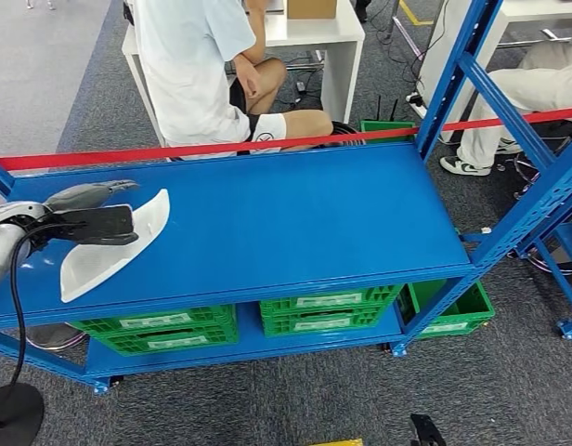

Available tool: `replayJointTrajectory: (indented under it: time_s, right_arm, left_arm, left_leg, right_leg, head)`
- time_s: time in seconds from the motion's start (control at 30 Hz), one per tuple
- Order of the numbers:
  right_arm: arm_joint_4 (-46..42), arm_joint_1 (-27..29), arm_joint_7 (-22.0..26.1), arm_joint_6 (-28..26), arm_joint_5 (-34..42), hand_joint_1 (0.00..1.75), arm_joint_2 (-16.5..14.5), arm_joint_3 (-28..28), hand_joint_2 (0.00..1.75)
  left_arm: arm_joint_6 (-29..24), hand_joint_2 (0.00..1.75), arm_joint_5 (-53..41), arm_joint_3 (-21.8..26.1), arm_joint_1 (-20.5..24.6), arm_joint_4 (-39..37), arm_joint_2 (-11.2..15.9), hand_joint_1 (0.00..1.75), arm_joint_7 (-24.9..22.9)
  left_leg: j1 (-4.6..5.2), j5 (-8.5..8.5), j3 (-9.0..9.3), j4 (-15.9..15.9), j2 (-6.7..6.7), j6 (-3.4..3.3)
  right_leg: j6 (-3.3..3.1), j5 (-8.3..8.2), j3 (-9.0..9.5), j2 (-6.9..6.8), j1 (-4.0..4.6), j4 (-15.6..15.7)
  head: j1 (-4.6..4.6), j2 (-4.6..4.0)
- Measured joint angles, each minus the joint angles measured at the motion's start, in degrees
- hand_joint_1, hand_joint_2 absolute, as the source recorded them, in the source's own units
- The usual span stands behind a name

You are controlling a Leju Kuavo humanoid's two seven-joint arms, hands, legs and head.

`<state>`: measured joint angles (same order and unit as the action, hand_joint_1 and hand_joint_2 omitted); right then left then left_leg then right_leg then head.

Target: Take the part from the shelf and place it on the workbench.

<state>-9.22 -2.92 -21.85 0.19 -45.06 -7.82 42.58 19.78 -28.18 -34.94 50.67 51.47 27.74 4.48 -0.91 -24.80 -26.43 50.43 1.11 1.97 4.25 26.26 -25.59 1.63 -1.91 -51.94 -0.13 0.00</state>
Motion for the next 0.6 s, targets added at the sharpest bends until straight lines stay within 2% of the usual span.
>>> replayJointTrajectory:
  time_s: [0.03,0.17,0.27,0.4,0.6]
  right_arm:
    - [0.0,-0.01,-0.01,0.02,-0.05,0.0,-0.05,0.0,0.0]
    - [0.0,-0.02,0.16,0.09,-0.03,0.0,-0.23,0.1,0.0]
    - [0.0,-0.01,0.29,0.08,0.13,0.0,-0.35,0.33,0.0]
    - [0.0,0.05,0.27,0.01,0.17,0.0,-0.49,0.6,0.0]
    - [-0.02,-0.08,0.16,-0.04,0.11,0.0,-0.6,0.75,0.0]
  left_arm:
    - [0.99,0.0,0.78,-0.5,0.45,0.01,0.36,0.0,-0.06]
    - [4.21,1.75,6.36,-2.47,1.36,1.34,3.01,0.0,-1.22]
    - [4.95,1.75,10.46,-3.68,0.23,5.05,7.01,0.0,-2.03]
    - [4.81,1.75,14.0,-4.96,-3.68,12.74,13.31,0.0,-3.37]
    - [4.55,1.75,15.07,-5.59,-7.22,19.3,18.57,0.0,-4.23]
  left_leg:
    - [0.0,0.0,0.0,0.0,0.0,0.0]
    - [0.0,0.0,-0.01,0.0,-0.02,0.0]
    - [0.0,0.0,-0.06,0.0,-0.03,0.01]
    - [-0.01,-0.01,-0.15,0.0,-0.05,0.01]
    - [-0.01,0.0,-0.27,0.03,-0.01,0.01]
  right_leg:
    - [0.0,0.0,0.01,0.0,0.0,0.0]
    - [0.0,0.0,-0.01,0.05,0.0,-0.04]
    - [-0.02,0.02,-0.09,0.08,0.0,-0.09]
    - [-0.11,0.08,-0.24,0.06,0.0,-0.14]
    - [-0.17,0.11,-0.29,-0.03,0.02,-0.14]
  head:
    - [0.0,0.0]
    - [-0.01,0.0]
    - [-0.01,0.0]
    - [-0.02,0.0]
    - [0.0,0.0]
